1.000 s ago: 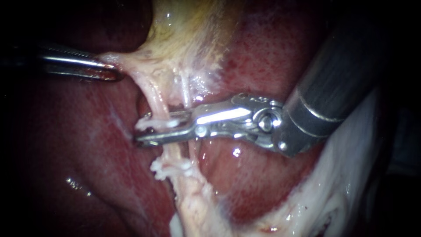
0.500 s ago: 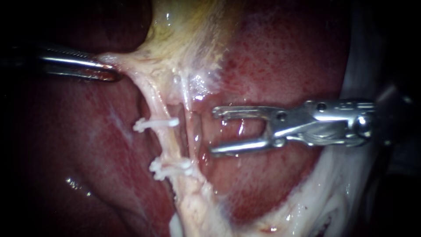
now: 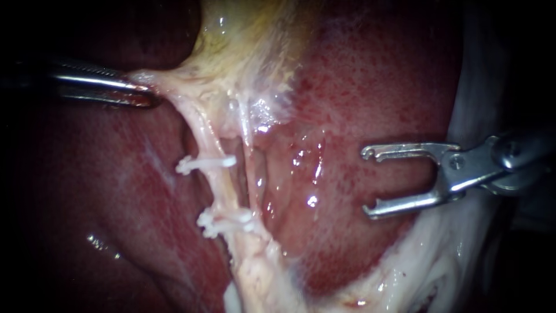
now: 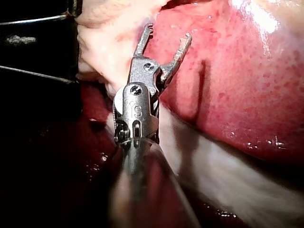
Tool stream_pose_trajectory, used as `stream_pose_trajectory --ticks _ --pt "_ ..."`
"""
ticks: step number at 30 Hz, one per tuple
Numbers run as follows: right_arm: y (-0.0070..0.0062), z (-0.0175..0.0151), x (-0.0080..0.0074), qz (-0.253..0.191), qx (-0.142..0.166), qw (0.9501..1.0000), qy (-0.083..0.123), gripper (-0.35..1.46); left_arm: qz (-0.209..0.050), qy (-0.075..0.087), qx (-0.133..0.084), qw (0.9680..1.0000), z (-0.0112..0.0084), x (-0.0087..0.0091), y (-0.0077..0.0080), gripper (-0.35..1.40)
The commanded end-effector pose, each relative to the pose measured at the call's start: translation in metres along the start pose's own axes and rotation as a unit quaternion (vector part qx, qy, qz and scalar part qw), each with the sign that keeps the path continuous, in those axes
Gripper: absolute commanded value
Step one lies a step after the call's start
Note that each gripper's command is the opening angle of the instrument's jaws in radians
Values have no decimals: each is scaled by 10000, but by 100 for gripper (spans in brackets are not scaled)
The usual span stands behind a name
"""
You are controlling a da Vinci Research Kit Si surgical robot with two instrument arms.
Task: Going back third clip left tube
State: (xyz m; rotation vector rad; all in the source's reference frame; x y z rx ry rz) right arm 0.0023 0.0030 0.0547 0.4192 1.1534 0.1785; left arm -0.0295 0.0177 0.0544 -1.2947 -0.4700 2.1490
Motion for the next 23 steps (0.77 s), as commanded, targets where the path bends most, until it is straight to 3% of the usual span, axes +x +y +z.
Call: stream_pose_trajectory --ticks 1,12,23 --pt "-1 -1 0 -1 2 10000 2 50 5 -3 -2 10000 5 -3 0 -35" --pt "-5 -7 -1 -8 17 10000 4 50 45 -147 -102 9998 63 -34 -11 -35" --pt "-9 -5 3 -5 28 10000 6 50 48 -178 -119 9998 64 -34 -13 -35"
